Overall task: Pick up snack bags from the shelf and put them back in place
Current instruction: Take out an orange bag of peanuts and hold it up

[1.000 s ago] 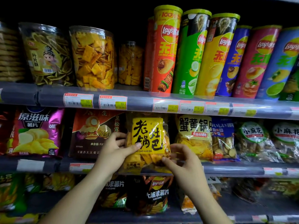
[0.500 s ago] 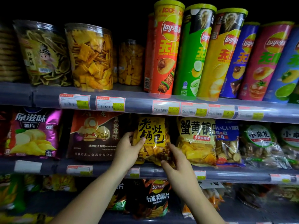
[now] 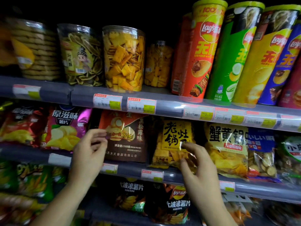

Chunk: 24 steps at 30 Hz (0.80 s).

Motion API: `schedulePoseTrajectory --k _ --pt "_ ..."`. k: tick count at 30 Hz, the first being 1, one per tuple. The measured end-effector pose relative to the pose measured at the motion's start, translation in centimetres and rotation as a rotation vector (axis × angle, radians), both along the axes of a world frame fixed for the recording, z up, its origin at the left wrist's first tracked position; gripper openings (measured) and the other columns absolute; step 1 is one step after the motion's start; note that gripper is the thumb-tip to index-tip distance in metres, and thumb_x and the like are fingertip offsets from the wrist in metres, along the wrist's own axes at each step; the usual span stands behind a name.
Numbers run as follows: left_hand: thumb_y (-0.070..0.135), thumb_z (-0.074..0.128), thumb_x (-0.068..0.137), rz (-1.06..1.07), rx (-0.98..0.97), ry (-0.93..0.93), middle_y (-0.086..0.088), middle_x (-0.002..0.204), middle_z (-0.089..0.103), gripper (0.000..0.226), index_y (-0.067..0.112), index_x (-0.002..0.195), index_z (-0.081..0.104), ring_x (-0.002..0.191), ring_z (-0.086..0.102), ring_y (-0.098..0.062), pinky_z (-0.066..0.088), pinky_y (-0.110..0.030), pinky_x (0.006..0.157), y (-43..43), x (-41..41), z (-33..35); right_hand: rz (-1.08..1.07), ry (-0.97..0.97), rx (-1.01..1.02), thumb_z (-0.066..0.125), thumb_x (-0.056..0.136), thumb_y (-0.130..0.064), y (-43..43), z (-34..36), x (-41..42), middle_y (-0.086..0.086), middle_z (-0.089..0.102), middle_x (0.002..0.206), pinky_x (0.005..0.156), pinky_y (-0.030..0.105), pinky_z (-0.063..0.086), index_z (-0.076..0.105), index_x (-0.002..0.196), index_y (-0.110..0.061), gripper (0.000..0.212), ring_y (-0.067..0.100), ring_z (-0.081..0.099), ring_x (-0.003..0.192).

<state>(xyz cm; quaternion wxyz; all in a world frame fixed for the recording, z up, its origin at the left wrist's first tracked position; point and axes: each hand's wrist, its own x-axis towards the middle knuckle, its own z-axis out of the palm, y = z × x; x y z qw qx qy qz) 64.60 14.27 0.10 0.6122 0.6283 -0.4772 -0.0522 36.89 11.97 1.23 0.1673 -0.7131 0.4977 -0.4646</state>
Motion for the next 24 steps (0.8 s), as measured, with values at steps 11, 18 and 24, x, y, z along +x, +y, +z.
schedulePoseTrajectory --k 11,18,24 --pt "0.034 0.065 0.092 -0.002 0.378 -0.132 -0.009 0.152 0.046 0.074 0.013 0.153 0.030 0.137 0.046 -0.027 0.040 -0.035 0.106 -0.5 2.5 -1.9 0.053 0.173 0.246 0.064 0.086 -0.021 -2.9 0.1 15.6 0.020 0.044 0.151 0.117 0.041 0.038 0.033 0.153 -0.003 0.076 0.038 0.045 0.139" --pt "0.017 0.073 0.086 -0.094 0.222 -0.032 0.009 0.110 0.066 0.051 0.016 0.132 0.052 0.100 0.064 -0.014 0.047 -0.015 0.078 -1.3 4.4 -2.3 -0.121 0.064 0.414 0.063 0.091 -0.021 -3.5 1.5 16.9 0.021 0.053 0.137 0.104 0.043 0.048 0.045 0.138 -0.003 0.054 0.042 0.054 0.125" --pt "0.015 0.077 0.083 -0.272 0.097 0.332 0.008 0.108 0.073 0.038 0.030 0.113 0.061 0.103 0.070 -0.014 0.056 -0.044 0.094 -2.0 5.7 -2.1 -0.164 -0.053 0.307 0.055 0.078 -0.026 -2.3 3.1 16.8 0.014 0.065 0.122 0.101 0.050 0.052 0.060 0.123 -0.012 0.048 0.034 0.061 0.113"
